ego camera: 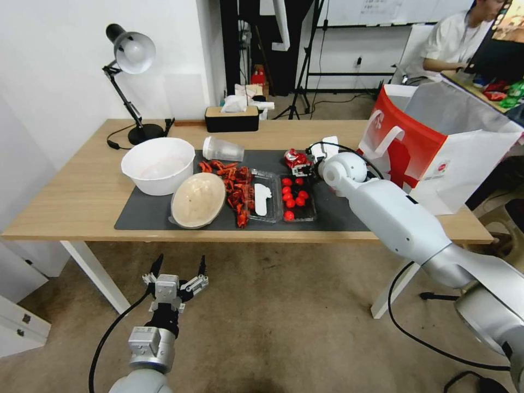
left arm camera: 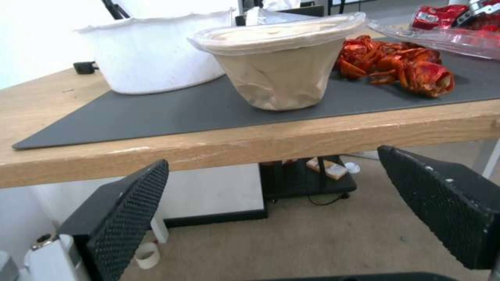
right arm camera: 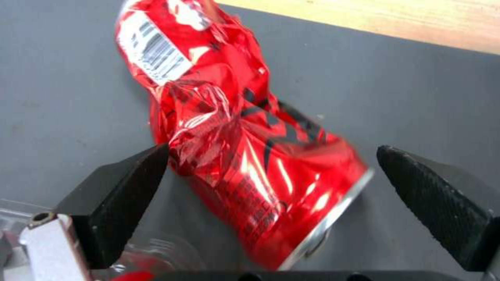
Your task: Pick up the trash from the table and place it into the takeout bag.
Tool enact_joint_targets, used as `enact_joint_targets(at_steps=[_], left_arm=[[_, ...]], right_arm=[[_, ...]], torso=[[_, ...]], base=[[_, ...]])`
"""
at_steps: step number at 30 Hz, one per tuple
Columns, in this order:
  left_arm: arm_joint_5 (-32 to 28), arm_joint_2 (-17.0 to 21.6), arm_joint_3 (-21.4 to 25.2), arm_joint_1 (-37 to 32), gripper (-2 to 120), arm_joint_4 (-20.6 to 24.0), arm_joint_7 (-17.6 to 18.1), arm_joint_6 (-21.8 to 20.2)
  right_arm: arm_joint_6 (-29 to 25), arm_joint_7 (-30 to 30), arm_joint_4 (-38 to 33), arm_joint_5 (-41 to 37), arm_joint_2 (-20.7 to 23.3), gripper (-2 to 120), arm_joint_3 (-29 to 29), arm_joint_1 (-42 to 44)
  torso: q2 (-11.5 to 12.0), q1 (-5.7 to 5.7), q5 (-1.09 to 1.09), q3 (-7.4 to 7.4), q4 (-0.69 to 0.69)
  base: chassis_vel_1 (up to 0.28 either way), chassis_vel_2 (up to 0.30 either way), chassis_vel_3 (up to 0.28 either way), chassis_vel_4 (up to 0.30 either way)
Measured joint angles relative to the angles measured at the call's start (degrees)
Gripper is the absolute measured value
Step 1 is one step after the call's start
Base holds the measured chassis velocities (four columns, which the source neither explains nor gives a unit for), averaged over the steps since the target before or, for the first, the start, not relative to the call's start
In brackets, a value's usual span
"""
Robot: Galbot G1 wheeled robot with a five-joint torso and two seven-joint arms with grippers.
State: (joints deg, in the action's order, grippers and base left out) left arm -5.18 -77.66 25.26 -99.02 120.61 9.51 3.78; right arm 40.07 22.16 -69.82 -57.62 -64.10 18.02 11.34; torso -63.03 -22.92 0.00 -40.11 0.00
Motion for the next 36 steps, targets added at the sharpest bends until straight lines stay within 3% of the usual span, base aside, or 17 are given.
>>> enact_joint_targets(at_steps=[6, 17, 36], left_arm=[[-0.01, 0.12, -0.5, 0.53, 100, -0.42, 0.0, -0.01], [-0.8, 1.39, -0.17, 0.62, 100, -0.46, 0.11, 0.08], [-1.08, 1.59, -0.67, 1.44, 100, -0.71, 0.2, 0.17]], right_arm=[[-0.02, -0.31, 0.62, 0.02, 0.08, 100, -0.15, 0.02], [-0.34, -0.02, 0.8, -0.03, -0.08, 70, -0.19, -0.17], [-0.98, 0.33, -1.06, -0.06, 0.3, 66, 0.34, 0.19]], torso=[[0.0, 0.0, 0.0, 0.0, -0.01], [0.0, 0.0, -0.01, 0.01, 0.0], [0.0, 0.0, 0.0, 0.0, 0.0]], base=[[0.0, 0.0, 0.0, 0.0], [0.0, 0.0, 0.0, 0.0], [0.0, 0.0, 0.0, 0.0]])
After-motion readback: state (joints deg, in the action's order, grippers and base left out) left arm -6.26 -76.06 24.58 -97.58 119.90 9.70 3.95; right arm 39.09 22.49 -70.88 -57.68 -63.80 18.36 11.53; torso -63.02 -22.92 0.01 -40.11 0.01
